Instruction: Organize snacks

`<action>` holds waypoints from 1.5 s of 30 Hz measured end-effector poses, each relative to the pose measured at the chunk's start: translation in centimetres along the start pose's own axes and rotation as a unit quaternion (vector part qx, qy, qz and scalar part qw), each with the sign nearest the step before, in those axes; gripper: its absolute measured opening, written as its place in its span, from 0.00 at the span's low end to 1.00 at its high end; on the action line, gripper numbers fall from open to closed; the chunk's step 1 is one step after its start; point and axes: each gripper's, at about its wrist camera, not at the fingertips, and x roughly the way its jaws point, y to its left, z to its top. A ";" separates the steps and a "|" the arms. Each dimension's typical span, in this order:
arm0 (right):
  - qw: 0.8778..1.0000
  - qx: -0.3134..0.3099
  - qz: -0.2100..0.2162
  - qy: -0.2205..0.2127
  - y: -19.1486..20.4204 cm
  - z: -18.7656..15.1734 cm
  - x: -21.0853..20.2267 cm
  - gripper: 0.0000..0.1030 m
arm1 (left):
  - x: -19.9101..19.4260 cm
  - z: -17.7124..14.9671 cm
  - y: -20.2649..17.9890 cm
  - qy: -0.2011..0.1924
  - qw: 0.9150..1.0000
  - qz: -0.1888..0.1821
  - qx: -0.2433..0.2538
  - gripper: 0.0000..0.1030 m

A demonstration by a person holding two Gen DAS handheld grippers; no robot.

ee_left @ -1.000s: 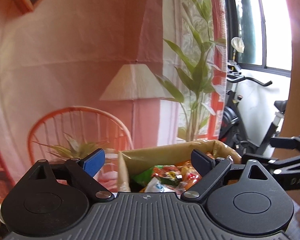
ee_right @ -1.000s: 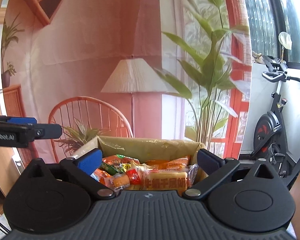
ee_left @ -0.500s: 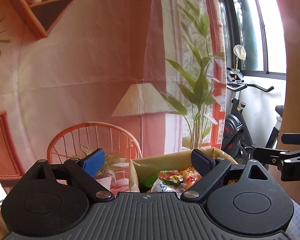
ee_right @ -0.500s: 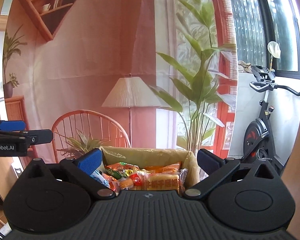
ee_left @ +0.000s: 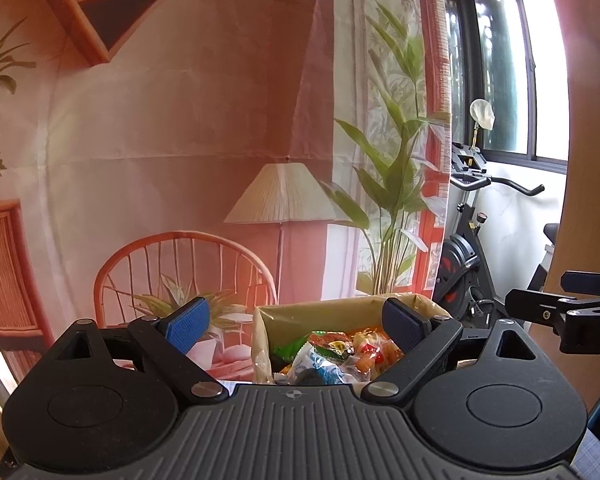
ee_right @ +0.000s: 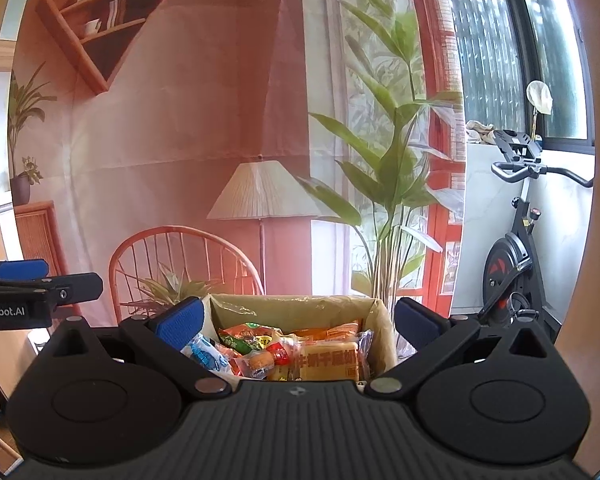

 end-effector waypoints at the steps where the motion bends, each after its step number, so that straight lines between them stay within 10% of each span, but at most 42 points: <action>1: 1.000 0.000 0.000 0.000 0.0 0.0 0.0 1.00 | 0.0 0.0 0.1 0.000 1.000 0.000 -0.001 0.92; 45: 1.000 0.009 -0.014 0.010 -0.5 -0.3 0.6 1.00 | 0.2 -0.6 0.1 0.016 1.000 -0.001 -0.020 0.92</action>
